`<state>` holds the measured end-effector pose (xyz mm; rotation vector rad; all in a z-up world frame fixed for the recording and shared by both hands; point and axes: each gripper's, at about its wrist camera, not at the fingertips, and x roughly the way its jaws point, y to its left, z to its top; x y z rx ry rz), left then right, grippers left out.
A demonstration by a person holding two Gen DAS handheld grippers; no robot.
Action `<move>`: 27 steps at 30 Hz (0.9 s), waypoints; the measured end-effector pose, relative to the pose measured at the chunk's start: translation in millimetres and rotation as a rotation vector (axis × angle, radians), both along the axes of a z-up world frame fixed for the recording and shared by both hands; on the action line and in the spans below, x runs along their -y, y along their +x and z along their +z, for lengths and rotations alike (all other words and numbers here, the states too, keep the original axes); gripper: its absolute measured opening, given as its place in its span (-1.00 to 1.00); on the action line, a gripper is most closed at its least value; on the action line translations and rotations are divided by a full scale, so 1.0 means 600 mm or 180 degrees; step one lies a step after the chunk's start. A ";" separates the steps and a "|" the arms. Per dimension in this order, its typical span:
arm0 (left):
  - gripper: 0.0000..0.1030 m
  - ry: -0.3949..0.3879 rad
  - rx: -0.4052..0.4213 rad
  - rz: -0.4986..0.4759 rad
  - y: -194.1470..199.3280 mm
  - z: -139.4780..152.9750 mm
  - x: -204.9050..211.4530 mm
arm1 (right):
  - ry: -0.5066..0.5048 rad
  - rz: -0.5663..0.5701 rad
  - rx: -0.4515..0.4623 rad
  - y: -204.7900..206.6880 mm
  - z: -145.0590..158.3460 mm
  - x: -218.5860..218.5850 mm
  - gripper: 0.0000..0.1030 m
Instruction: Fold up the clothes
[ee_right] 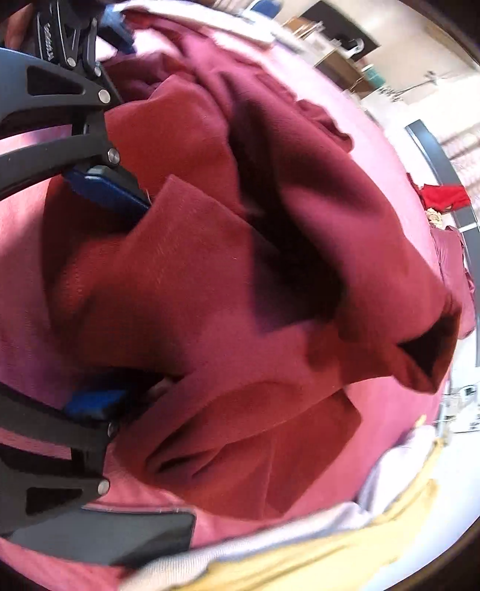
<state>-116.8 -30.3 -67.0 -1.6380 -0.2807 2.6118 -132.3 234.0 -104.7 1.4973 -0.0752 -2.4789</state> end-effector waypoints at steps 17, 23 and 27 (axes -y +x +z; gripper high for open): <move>-0.64 0.1545 -0.0393 -0.0168 0.066 0.122 0.202 | -0.3514 -0.0380 0.0842 0.034 0.047 -0.094 -0.89; -0.64 0.1838 -0.0643 -0.0166 0.196 0.215 0.320 | -0.3567 0.0134 0.0641 0.113 0.173 -0.098 -0.89; -0.64 0.1733 -0.0547 -0.0267 0.278 0.213 0.334 | -0.3388 0.0438 0.0691 0.227 0.200 -0.046 -0.89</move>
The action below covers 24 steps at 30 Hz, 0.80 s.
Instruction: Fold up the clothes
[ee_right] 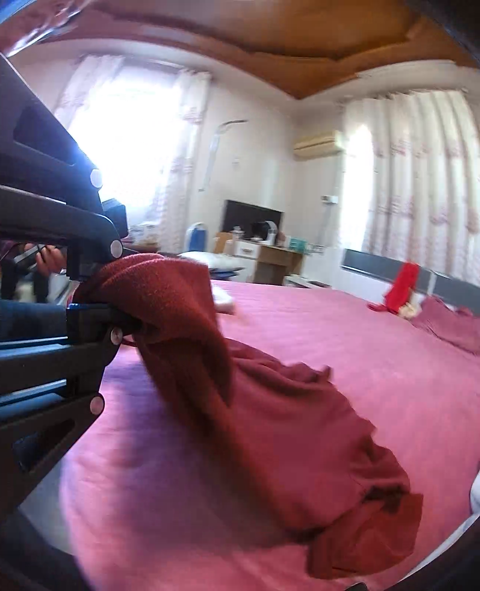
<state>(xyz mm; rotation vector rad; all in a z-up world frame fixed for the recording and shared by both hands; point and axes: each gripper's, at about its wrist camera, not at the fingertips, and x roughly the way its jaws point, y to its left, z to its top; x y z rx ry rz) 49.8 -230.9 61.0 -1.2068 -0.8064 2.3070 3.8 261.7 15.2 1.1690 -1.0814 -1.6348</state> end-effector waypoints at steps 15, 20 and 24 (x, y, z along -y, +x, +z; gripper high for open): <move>-0.45 -0.0361 0.1008 -0.0270 0.128 -0.167 0.007 | 0.0928 -0.0103 0.1077 0.138 -0.272 -0.004 -0.51; -0.27 -0.0617 0.1443 -0.0184 0.123 -0.194 0.046 | 0.1116 -0.0182 0.1159 0.112 -0.276 -0.019 -0.29; -0.16 -0.0828 0.1200 0.0132 0.105 -0.137 0.108 | 0.1914 -0.0207 0.0800 0.071 -0.214 -0.038 -0.18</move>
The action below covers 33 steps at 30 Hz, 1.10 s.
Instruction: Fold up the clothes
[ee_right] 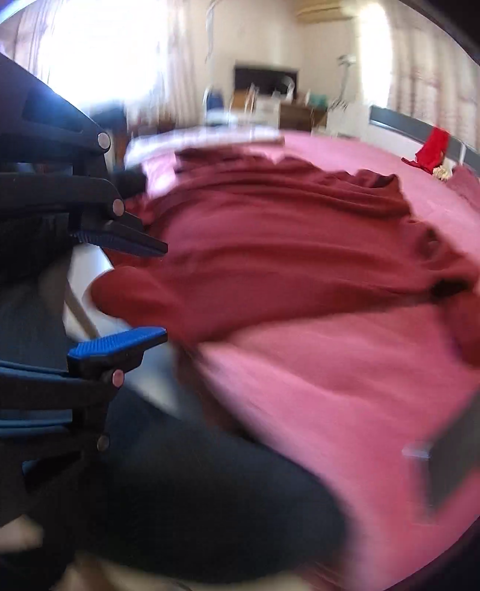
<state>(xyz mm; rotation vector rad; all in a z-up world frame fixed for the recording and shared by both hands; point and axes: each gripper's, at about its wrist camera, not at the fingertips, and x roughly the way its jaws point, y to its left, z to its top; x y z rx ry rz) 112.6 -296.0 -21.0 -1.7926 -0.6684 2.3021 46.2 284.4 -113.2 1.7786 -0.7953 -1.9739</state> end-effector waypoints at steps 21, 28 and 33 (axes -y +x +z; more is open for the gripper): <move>0.39 -0.1034 -0.0892 -0.1097 -0.568 0.016 -0.080 | 0.1400 0.1783 -0.1544 -0.559 0.118 0.272 -0.17; 0.39 -0.0940 -0.0636 -0.1544 -0.641 -0.052 -0.094 | 0.1623 0.2490 -0.1229 -0.644 0.015 0.376 -0.17; 0.67 -0.1165 -0.0757 -0.1701 -0.633 -0.085 -0.117 | 0.1600 0.2502 -0.1178 -0.648 -0.028 0.384 -0.12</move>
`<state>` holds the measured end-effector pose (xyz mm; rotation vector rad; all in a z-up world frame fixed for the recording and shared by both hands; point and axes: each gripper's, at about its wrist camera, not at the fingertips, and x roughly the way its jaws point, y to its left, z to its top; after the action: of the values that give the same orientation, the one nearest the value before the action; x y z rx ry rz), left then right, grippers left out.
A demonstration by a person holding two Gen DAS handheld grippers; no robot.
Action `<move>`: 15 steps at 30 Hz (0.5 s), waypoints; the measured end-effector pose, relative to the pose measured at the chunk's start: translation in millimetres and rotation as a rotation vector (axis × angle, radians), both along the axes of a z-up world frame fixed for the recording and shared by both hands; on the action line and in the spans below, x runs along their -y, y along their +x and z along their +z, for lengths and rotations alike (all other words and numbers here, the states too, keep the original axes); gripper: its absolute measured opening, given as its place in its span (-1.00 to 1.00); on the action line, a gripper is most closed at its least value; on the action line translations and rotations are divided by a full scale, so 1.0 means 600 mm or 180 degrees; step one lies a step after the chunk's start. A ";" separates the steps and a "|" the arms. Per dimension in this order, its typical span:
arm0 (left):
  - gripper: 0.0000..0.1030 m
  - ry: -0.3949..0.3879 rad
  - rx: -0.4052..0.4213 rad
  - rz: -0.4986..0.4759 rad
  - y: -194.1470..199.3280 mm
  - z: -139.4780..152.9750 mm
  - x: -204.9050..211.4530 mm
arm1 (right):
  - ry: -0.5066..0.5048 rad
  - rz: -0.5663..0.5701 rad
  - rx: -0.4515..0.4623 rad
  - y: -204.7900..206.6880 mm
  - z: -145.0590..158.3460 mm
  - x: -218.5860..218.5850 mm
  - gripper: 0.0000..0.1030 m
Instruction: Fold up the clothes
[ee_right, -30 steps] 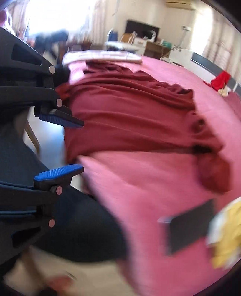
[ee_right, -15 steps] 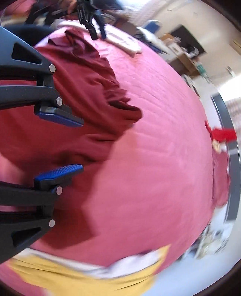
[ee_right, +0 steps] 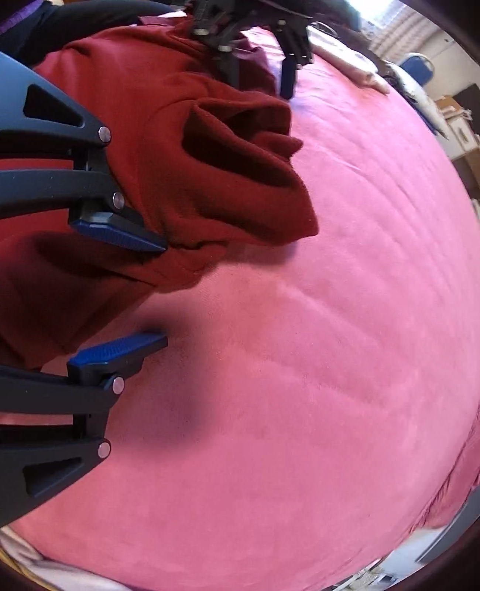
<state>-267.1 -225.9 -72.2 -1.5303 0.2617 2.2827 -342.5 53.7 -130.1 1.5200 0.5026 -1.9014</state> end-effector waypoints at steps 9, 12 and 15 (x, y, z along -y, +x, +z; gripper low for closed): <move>-0.52 -0.0283 -0.0531 0.0094 0.055 0.031 0.043 | 0.0055 -0.0295 -0.0720 0.070 0.055 -0.029 -0.88; -0.80 -0.0322 -0.0664 0.0284 0.052 0.063 0.083 | -0.0054 -0.0397 -0.0917 0.067 0.091 -0.028 -0.96; -0.86 -0.0176 -0.0724 0.0629 0.030 0.106 0.140 | -0.0191 -0.0534 -0.1145 0.048 0.141 -0.024 -1.00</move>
<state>-249.2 -310.1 -8.8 -1.3754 0.2457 2.6297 -313.5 68.1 -45.6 1.2170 0.4800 -2.3163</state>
